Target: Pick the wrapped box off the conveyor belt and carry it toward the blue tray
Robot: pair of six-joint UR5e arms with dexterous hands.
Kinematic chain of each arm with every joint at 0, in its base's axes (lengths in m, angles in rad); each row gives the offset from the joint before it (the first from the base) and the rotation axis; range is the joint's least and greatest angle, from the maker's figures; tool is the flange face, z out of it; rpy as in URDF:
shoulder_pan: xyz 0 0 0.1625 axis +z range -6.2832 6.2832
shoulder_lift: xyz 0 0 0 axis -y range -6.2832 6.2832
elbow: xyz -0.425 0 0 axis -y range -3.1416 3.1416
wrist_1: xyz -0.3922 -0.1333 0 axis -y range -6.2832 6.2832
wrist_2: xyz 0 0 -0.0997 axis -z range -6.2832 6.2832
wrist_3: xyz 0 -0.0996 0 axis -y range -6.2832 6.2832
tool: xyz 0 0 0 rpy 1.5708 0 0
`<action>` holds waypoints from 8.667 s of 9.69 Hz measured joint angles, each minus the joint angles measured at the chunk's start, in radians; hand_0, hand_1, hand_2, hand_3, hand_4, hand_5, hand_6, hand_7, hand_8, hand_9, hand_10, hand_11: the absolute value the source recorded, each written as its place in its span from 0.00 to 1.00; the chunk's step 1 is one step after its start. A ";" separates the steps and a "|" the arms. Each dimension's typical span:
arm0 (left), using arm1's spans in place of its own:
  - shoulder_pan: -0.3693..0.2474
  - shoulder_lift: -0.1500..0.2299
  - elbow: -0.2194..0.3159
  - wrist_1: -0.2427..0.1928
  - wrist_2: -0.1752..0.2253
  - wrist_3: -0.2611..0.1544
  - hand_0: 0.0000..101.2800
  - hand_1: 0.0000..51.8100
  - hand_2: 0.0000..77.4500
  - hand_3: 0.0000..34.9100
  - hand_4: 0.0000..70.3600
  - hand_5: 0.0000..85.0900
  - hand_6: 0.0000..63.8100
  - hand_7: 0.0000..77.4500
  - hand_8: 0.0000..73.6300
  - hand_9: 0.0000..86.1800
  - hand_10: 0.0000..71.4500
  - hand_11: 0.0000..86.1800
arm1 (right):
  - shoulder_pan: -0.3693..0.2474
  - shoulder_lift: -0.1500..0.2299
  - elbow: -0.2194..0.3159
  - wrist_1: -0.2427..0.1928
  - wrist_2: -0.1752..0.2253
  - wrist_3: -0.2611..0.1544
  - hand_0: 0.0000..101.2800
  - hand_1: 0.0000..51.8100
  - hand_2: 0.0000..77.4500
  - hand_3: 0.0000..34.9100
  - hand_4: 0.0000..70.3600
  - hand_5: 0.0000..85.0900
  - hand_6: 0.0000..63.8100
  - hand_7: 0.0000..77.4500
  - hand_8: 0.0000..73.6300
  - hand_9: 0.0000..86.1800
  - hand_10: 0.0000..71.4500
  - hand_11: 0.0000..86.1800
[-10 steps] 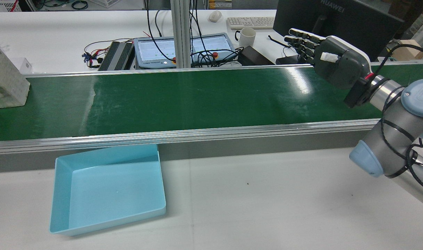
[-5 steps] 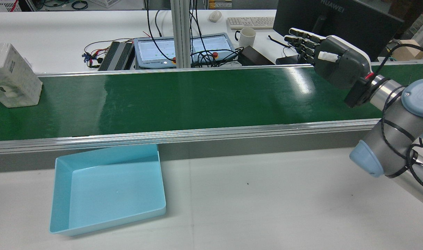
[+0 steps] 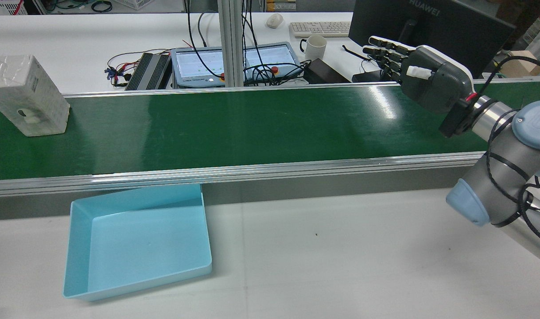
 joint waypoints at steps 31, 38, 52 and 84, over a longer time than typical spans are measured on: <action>0.000 0.000 0.000 0.000 0.000 0.000 0.00 0.00 0.01 0.00 0.00 0.01 0.01 0.01 0.01 0.00 0.00 0.01 | -0.210 0.336 -0.239 0.007 0.139 -0.072 0.45 0.18 0.11 0.00 0.15 0.13 0.12 0.26 0.04 0.08 0.00 0.01; 0.000 0.000 0.000 0.000 0.000 0.000 0.00 0.00 0.01 0.00 0.01 0.01 0.01 0.01 0.01 0.00 0.00 0.01 | -0.231 0.377 -0.251 0.006 0.163 -0.084 0.45 0.22 0.14 0.00 0.15 0.12 0.10 0.25 0.03 0.06 0.00 0.01; 0.000 0.000 0.000 0.000 0.000 0.000 0.00 0.00 0.01 0.00 0.01 0.01 0.00 0.01 0.01 0.01 0.01 0.00 | -0.249 0.433 -0.284 -0.052 0.176 -0.145 0.50 0.38 0.24 0.01 0.10 0.13 0.06 0.19 0.02 0.02 0.00 0.01; 0.000 0.000 0.000 0.000 0.000 0.000 0.00 0.00 0.01 0.00 0.01 0.01 0.01 0.01 0.01 0.01 0.01 0.00 | -0.688 0.525 -0.053 -0.139 0.439 -0.464 0.37 0.04 0.02 0.47 0.00 0.05 0.00 0.10 0.00 0.16 0.14 0.03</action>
